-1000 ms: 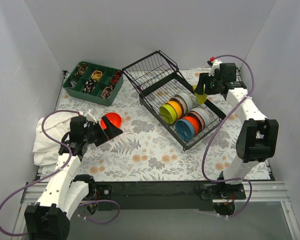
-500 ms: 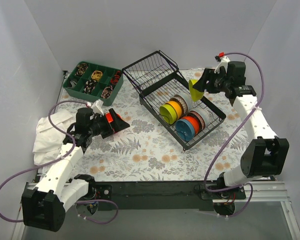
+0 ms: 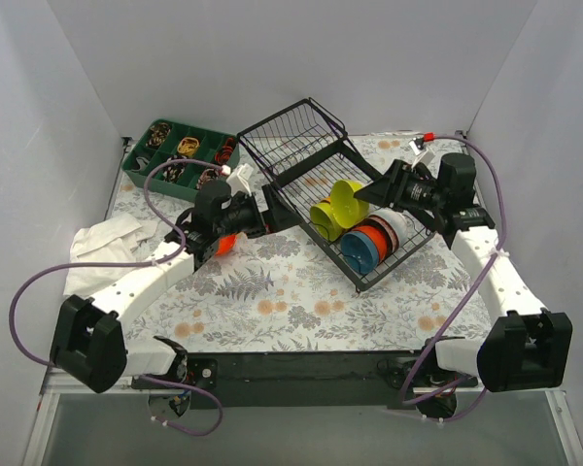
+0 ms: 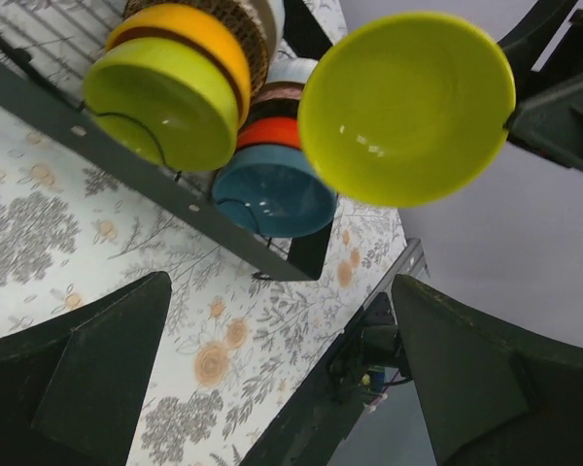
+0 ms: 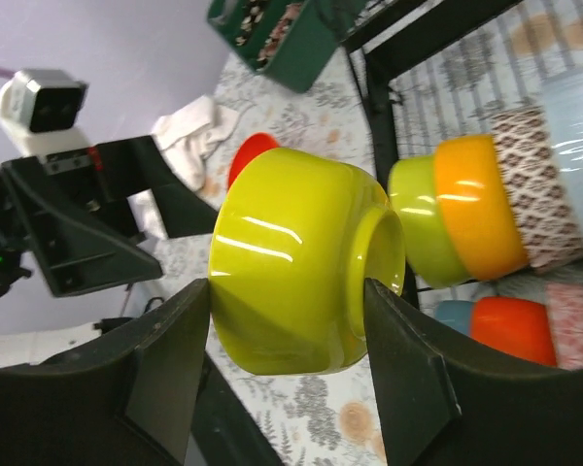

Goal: Unload the bowls from the dish rack

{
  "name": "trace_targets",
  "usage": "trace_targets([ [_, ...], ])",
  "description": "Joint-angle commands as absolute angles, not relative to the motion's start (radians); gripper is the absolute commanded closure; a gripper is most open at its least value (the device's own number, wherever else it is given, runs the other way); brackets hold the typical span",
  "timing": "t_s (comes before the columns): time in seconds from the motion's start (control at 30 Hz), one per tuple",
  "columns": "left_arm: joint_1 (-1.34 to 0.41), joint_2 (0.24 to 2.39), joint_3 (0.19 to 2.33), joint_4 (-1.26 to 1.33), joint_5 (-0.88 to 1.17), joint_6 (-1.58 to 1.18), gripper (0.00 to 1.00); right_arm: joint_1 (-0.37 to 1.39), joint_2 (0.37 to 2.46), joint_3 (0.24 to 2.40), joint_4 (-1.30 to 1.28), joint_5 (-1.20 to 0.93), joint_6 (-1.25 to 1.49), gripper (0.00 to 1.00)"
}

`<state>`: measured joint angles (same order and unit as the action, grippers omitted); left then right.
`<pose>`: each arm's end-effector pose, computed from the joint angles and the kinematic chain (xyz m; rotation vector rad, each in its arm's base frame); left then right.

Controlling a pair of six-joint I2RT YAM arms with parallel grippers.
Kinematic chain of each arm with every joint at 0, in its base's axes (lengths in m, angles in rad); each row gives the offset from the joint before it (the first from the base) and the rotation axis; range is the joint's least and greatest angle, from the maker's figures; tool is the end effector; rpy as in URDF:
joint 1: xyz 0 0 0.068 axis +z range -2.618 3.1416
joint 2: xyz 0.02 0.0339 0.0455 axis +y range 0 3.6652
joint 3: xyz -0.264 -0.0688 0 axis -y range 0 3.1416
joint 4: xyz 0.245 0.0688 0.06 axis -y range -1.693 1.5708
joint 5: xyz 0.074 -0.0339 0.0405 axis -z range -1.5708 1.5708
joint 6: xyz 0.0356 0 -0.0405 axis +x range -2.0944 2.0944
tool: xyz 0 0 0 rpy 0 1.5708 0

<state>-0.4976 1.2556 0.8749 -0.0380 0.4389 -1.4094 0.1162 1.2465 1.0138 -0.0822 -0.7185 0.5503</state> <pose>0.2432 -0.1493 0.2860 -0.7258 2.2502 -1.5415 0.2793 0.0562 0.3344 -0.0963 1.9598 1.1214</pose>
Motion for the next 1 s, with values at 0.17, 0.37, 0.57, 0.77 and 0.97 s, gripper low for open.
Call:
trace_targets([
  [0.17,-0.617,1.404,1.003,0.135,0.351,-1.477,0.02,0.199,1.14,0.913,0.224,-0.854,0.814,0.99],
  [0.37,-0.638,1.419,0.937,0.212,0.356,-1.542,0.15,0.213,1.094,0.841,0.317,-0.87,0.907,0.99],
  [0.57,-0.667,1.425,0.907,0.261,0.37,-1.565,0.49,0.224,1.055,0.787,0.339,-0.868,0.936,0.99],
  [0.77,-0.689,1.407,0.884,0.261,0.35,-1.562,0.9,0.225,1.029,0.749,0.339,-0.857,0.94,0.99],
  [0.97,-0.69,1.33,0.844,0.154,0.246,-1.511,1.0,0.224,1.005,0.692,0.333,-0.839,0.91,0.48],
])
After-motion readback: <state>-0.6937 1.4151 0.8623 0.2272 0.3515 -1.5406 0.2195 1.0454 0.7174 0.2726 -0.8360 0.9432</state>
